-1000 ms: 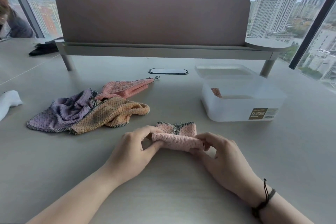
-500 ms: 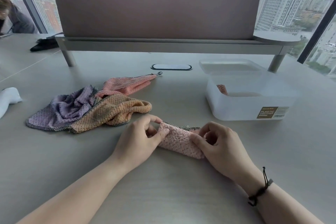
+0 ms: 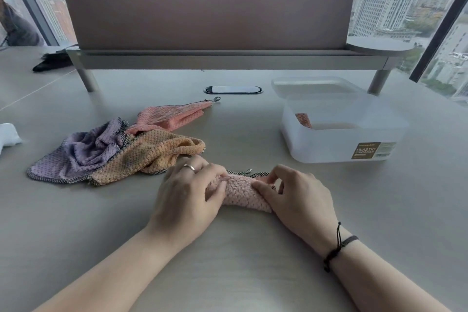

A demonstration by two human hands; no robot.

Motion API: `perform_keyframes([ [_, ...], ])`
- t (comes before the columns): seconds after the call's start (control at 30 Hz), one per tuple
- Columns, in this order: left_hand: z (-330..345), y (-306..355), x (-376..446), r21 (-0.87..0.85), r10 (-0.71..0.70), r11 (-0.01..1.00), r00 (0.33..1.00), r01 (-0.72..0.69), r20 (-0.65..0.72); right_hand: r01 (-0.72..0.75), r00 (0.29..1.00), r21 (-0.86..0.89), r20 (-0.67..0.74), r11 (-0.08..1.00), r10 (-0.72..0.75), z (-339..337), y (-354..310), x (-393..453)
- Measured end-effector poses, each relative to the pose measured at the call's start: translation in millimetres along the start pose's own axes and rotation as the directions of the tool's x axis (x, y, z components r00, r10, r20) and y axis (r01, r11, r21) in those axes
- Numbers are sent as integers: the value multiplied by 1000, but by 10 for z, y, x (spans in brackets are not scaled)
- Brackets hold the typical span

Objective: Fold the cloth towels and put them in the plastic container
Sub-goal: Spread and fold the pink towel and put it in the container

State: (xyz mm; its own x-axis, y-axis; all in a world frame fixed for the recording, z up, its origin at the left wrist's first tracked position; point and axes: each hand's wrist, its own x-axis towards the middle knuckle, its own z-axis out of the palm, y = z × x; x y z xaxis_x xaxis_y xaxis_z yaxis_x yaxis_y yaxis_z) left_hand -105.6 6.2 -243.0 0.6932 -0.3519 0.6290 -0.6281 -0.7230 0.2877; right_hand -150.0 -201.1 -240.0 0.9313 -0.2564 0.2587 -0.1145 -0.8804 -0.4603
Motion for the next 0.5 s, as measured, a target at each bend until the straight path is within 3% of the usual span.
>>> perform_keyframes([
  [0.1, 0, 85, -48, 41, 227, 973, 973, -229, 44, -24, 1000, -25, 18, 999, 24, -41, -24, -11],
  [0.17, 7, 111, -70, 47, 284, 955, 950, -292, 127, 6, 998, -11, 63, 1000, -6, -79, -21, -49],
  [0.3, 15, 56, -57, -94, 128, 990, 965, -109, 230, 92, 969, 210, 206, 973, -136, -147, 56, -128],
  [0.4, 36, 26, -11, -208, 78, 978, 941, -8, 329, 87, 985, 339, 114, 937, -132, -159, 111, -154],
  [0.5, 52, 50, 48, -205, 65, 979, 904, 26, 422, 83, 993, 285, 54, 955, -103, -146, 121, -152],
])
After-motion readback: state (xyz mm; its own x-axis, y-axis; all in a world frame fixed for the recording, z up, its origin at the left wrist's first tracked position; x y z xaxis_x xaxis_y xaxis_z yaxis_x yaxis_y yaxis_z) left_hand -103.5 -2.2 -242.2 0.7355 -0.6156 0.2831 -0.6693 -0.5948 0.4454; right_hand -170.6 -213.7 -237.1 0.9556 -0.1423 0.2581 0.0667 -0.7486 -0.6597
